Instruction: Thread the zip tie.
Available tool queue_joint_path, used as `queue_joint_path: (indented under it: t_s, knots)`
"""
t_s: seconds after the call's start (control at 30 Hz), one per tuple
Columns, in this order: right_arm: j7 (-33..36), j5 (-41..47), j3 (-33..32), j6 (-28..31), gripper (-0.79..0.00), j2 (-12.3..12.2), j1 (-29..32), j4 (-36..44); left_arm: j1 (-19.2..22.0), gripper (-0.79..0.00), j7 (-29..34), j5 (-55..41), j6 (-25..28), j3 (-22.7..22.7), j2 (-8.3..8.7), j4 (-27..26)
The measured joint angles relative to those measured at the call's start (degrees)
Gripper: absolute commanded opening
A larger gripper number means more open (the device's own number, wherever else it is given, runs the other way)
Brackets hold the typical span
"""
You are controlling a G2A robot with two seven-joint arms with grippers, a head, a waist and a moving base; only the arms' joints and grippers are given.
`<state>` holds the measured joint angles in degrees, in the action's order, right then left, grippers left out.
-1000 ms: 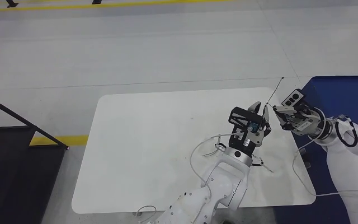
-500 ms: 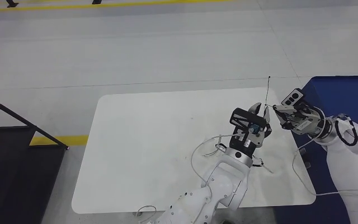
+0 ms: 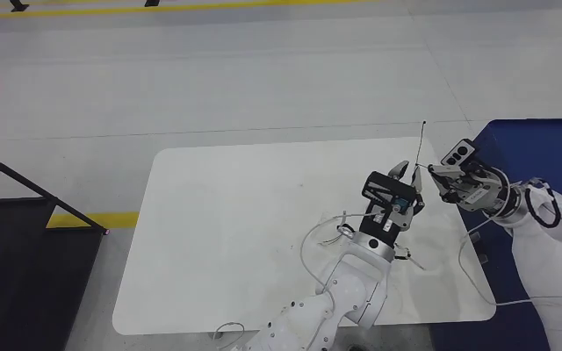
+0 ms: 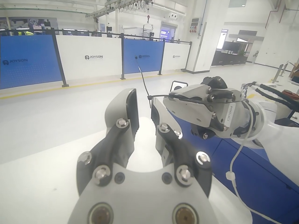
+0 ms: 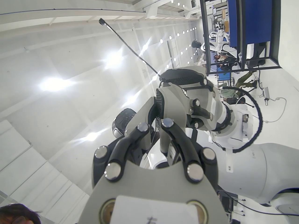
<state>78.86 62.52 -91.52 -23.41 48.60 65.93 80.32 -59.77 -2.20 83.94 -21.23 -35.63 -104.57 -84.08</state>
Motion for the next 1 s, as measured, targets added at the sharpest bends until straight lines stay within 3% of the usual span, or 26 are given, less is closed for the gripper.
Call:
queue_joint_path:
  t_s: [0.23,0.47,0.77,1.0]
  knots:
    - [-0.2,-0.2,0.0,0.1,-0.785,-0.1,0.5,0.4,-0.2,-0.785,0.1,0.6,0.1,0.3,0.16,-0.2]
    - [-1.9,-1.0,0.2,2.3,-0.785,0.0,0.8,1.3,-0.7,-0.785,0.3,1.0,0.3,0.5,0.46,-0.8]
    - [-1.9,1.3,-1.4,1.9,-0.785,0.0,3.5,3.5,-1.4,-0.785,0.4,1.0,0.4,0.7,0.92,-1.4]
    - [-3.5,3.6,-3.4,0.4,-0.785,-0.1,2.3,2.9,-1.8,-0.785,0.4,1.3,0.5,1.0,1.22,-1.6]
